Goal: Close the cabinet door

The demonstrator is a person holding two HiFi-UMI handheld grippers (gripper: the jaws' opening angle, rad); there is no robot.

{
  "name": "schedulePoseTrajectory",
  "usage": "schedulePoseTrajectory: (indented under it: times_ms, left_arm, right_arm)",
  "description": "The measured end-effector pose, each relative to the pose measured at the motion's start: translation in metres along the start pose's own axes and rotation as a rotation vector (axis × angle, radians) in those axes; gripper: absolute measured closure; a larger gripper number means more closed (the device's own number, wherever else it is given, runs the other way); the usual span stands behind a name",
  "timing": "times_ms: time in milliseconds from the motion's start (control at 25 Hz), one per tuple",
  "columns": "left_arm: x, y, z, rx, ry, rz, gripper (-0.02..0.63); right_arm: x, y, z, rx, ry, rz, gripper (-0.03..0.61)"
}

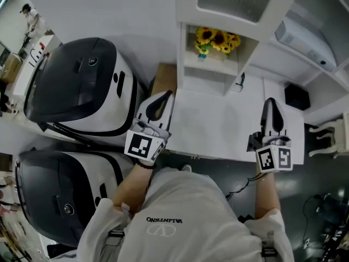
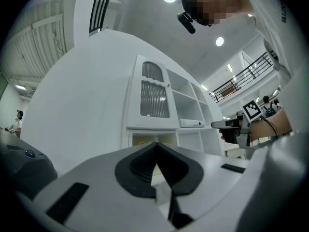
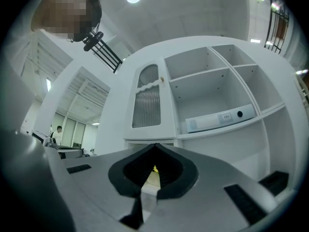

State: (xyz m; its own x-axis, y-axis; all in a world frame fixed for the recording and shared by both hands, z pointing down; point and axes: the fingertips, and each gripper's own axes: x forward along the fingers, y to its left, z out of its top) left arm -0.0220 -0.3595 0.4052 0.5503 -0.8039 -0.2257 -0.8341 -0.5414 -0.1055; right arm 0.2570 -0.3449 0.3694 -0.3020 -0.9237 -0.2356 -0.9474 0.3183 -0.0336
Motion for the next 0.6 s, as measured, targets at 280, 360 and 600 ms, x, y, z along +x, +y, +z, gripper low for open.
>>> schedulePoseTrajectory:
  times_ms: [280, 360, 600]
  left_arm:
    - [0.0011, -0.0041, 0.0001, -0.021, -0.003, 0.001, 0.612]
    - [0.0017, -0.0042, 0.001, -0.029, -0.007, 0.003, 0.612]
    - [0.0044, -0.0049, -0.0004, -0.039, -0.006, 0.004, 0.612]
  right_arm:
    - [-0.0051, -0.0023, 0.0021, -0.012, 0.001, -0.005, 0.571]
    - [-0.0061, -0.0027, 0.0023, -0.012, 0.004, -0.004, 0.571]
    - [-0.0056, -0.0032, 0.001, -0.013, 0.015, 0.002, 0.571]
